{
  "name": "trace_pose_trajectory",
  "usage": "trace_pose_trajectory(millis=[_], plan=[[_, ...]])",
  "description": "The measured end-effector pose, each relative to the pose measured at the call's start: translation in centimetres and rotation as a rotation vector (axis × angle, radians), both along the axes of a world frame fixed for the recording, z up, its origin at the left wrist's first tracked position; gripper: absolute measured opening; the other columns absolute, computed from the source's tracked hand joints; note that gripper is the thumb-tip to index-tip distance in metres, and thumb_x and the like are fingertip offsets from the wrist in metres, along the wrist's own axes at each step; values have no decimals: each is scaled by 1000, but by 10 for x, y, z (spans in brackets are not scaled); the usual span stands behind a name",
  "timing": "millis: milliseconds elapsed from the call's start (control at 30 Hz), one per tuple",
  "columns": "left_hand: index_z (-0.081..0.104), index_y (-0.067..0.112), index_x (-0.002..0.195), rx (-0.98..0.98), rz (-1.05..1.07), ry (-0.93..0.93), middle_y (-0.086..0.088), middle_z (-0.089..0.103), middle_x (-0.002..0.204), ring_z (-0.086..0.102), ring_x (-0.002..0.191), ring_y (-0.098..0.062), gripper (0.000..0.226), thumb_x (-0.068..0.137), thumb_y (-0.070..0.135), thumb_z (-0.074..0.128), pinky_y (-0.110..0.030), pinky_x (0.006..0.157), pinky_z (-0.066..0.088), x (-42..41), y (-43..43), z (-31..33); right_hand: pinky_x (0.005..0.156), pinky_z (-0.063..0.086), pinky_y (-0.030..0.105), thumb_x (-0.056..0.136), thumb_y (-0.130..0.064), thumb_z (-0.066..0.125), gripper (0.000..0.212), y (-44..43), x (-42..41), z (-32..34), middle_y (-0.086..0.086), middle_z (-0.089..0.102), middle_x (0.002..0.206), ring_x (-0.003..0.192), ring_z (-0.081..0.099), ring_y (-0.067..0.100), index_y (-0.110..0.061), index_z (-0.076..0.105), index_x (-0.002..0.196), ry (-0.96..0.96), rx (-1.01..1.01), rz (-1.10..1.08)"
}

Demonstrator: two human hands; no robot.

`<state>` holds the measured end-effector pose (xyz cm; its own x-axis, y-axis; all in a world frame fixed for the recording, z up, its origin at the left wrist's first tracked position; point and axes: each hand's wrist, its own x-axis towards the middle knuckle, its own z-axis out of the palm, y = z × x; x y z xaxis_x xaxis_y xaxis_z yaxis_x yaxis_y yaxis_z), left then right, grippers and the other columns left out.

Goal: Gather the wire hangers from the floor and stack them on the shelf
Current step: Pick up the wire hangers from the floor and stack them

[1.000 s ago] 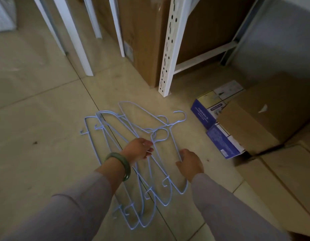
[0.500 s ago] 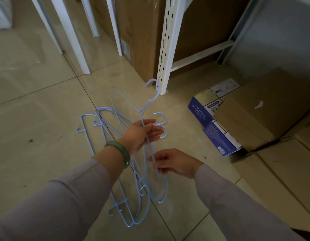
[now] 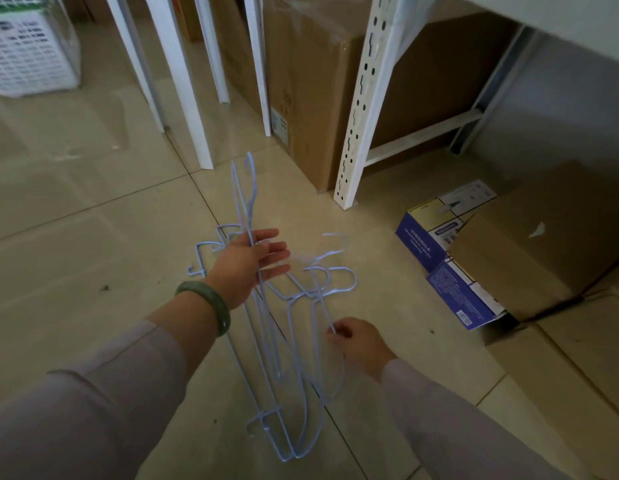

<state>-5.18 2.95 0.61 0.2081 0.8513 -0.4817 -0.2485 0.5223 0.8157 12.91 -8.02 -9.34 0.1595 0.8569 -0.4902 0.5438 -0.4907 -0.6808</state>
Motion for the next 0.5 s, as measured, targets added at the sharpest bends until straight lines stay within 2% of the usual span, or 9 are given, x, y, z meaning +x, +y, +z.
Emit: trace_pose_trajectory(millis=[33, 67, 133, 200, 267, 333, 400, 467, 500], plan=[[57, 3, 108, -3, -1, 19, -13, 60, 87, 62, 81, -24, 25, 98, 0, 34, -34, 62, 60, -4, 0, 2, 69, 49, 23, 83, -18, 62, 6, 3, -2, 7, -2, 62, 72, 68, 58, 8, -17, 68, 86, 96, 37, -8], [54, 1, 118, -6, -5, 38, -12, 60, 89, 62, 82, -23, 28, 98, 0, 33, -34, 67, 60, -7, 0, 3, 60, 48, 13, 85, -14, 61, 6, 6, -5, 16, -5, 60, 67, 60, 56, 1, -19, 65, 82, 185, 65, -19], [47, -3, 131, -3, -13, 93, -10, 60, 92, 60, 86, -22, 35, 98, 0, 35, -37, 82, 55, -12, 0, 4, 53, 42, 6, 86, -8, 59, 17, 11, -16, 32, -8, 55, 63, 49, 53, -8, -21, 60, 74, 314, 135, -16], [44, -1, 135, 10, -12, 129, -10, 60, 100, 58, 86, -19, 38, 97, 2, 39, -36, 88, 50, -14, -1, 6, 60, 43, 11, 85, -6, 59, 23, 13, -31, 41, -8, 53, 64, 52, 51, -5, -25, 58, 72, 385, 196, 22], [45, 5, 134, 24, -21, 98, -10, 61, 105, 58, 84, -16, 37, 97, 4, 42, -33, 87, 49, -16, -3, 9, 66, 42, 20, 83, -7, 61, 25, 14, -50, 46, -8, 52, 66, 62, 49, 8, -29, 58, 73, 416, 234, 73], [51, 11, 120, 38, -49, -5, -6, 67, 91, 64, 79, -15, 25, 98, 7, 40, -33, 78, 55, -19, -6, 14, 62, 41, 22, 82, -8, 64, 24, 14, -69, 47, -7, 50, 66, 64, 47, 14, -31, 59, 75, 471, 243, 97], [55, 12, 104, 57, -39, -82, 1, 66, 62, 63, 56, -11, 20, 99, 10, 35, -25, 57, 58, -24, -7, 19, 52, 39, 19, 82, -8, 64, 20, 16, -80, 49, -10, 53, 60, 54, 47, 11, -29, 63, 79, 593, 209, 49], [56, 11, 96, 55, 38, -128, 6, 49, 44, 45, 38, -8, 27, 100, 10, 29, -20, 41, 43, -31, -2, 20, 49, 40, 19, 86, -14, 59, 10, 15, -77, 47, -9, 57, 56, 49, 48, 8, -19, 67, 85, 638, 137, -92], [56, 10, 93, 44, 75, -154, 6, 44, 42, 39, 36, -8, 31, 99, 8, 26, -19, 40, 37, -36, 1, 21, 52, 43, 22, 88, -18, 57, 11, 13, -72, 43, -6, 59, 60, 53, 51, 10, -14, 68, 87, 539, 102, -157]])
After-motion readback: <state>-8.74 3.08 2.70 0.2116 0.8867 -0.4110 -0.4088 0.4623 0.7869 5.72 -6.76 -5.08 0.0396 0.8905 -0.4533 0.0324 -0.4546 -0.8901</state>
